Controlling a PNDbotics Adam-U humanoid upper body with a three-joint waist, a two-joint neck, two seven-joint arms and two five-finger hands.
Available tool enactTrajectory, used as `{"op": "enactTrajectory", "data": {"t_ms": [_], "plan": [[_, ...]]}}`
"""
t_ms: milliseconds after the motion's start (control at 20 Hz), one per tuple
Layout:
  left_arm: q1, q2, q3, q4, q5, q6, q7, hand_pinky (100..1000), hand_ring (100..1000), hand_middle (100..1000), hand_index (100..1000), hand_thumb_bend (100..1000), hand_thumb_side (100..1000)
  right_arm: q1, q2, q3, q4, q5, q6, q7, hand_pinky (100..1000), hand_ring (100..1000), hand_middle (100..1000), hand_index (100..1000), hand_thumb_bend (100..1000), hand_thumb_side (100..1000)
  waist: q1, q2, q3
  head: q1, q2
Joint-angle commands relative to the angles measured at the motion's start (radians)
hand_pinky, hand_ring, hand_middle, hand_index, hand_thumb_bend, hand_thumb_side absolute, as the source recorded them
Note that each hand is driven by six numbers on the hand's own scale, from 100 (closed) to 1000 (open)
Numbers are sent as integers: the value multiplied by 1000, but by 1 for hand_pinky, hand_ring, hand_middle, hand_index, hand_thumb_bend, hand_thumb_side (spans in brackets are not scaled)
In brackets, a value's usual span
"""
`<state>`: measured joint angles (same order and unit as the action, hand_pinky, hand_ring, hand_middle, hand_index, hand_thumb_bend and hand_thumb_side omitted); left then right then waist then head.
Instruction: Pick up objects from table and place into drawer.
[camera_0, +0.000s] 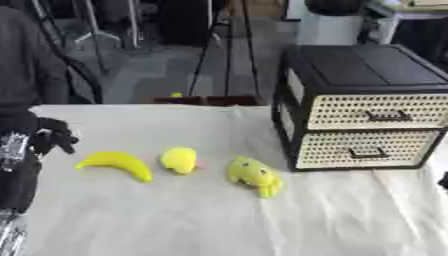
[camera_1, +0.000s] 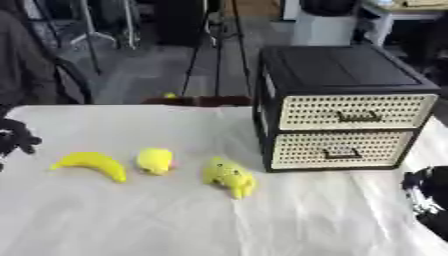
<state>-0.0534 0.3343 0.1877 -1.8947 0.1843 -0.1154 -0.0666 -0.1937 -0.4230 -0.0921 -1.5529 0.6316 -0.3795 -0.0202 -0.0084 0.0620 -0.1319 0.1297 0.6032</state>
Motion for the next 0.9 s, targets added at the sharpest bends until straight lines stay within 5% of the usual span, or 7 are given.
{"op": "enactTrajectory", "data": {"t_ms": [50,550,900], "plan": [[-7,13,2,-13,1,1,-4,642,408,490,604,340,842,-17,-30,-3,-16,-1,2,1,100,215,303,559,100,891,-3,-6,1,-4,-9],[-8,13,1,-14,1,1,-5,643,408,490,604,341,842,-44,-41,9,-3,1,1,13,100,209,297,581,100,893,-4,-6,4,-3,-4],[-6,14,-1,-13,2,0,-9,643,408,490,604,341,842,-141,-68,44,72,2,-7,53,100,199,288,605,100,908,-4,-10,9,-11,-4]]}}
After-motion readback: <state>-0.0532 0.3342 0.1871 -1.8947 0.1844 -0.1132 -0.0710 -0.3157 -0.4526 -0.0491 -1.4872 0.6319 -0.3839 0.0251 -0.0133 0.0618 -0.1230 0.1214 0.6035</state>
